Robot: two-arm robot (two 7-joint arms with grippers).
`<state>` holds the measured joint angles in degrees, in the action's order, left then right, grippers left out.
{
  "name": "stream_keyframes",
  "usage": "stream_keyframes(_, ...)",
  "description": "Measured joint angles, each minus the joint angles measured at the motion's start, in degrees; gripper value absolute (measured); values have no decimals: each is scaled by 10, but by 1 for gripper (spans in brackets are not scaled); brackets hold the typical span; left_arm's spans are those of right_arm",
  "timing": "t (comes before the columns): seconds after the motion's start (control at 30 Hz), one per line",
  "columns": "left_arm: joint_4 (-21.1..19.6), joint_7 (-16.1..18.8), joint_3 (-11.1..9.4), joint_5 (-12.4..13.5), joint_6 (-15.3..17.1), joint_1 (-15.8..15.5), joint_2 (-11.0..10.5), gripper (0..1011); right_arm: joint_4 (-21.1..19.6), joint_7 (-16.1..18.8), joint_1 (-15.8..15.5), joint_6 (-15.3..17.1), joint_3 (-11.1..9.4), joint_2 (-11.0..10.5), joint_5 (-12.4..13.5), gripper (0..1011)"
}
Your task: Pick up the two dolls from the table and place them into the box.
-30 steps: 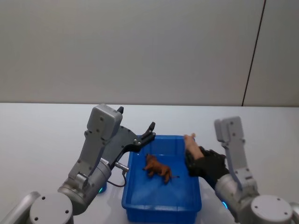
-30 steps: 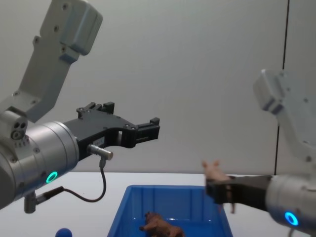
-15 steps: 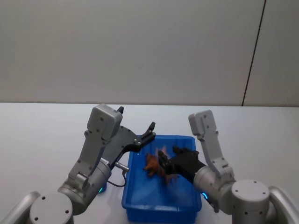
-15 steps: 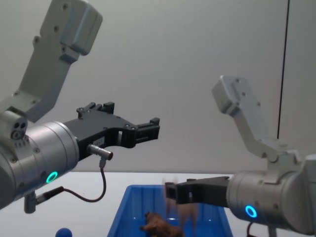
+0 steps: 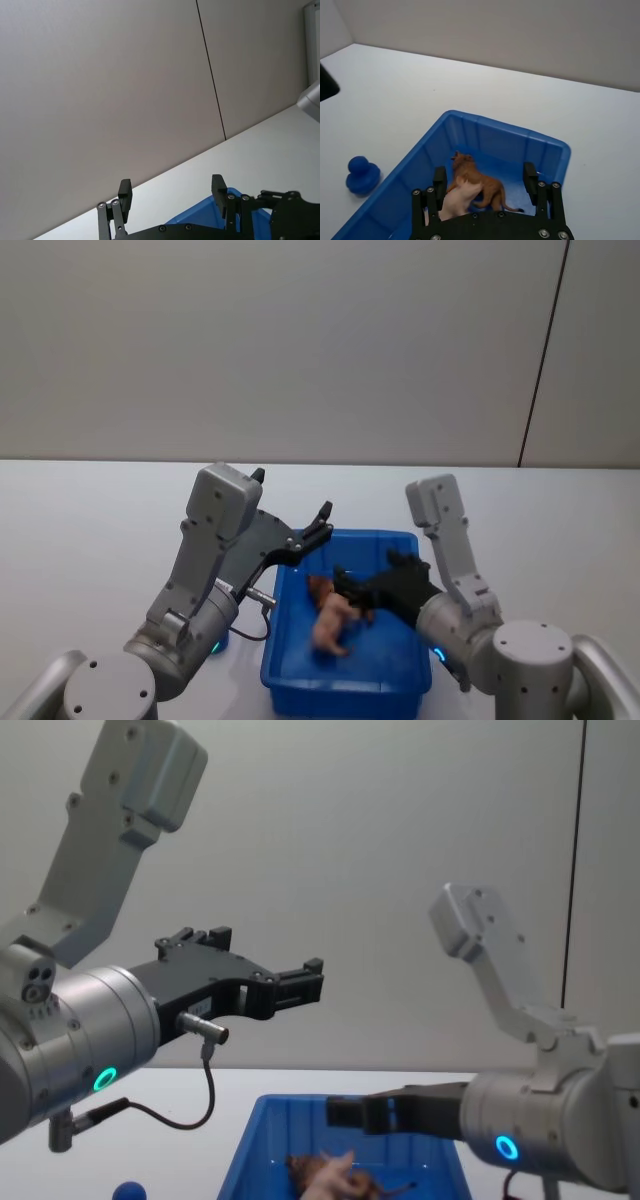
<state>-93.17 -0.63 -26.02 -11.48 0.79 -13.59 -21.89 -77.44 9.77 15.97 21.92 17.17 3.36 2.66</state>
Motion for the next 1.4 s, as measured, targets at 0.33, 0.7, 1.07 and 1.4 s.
stream_keyframes(0.33,0,0,0,0,0,0,0,1001,-38,-51,-28,-18,-15,-18,4,1001)
stream_keyframes(0.7,0,0,0,0,0,0,0,1001,-87,-101,-71,-30,-39,-47,18,1001)
stream_keyframes(1.07,-1,2,1,-1,6,2,0,1001,-112,-124,-93,-35,-51,-63,24,1001)
stream_keyframes(1.4,-4,16,8,-20,29,9,-5,1001,-122,-132,-101,-37,-55,-68,26,1001)
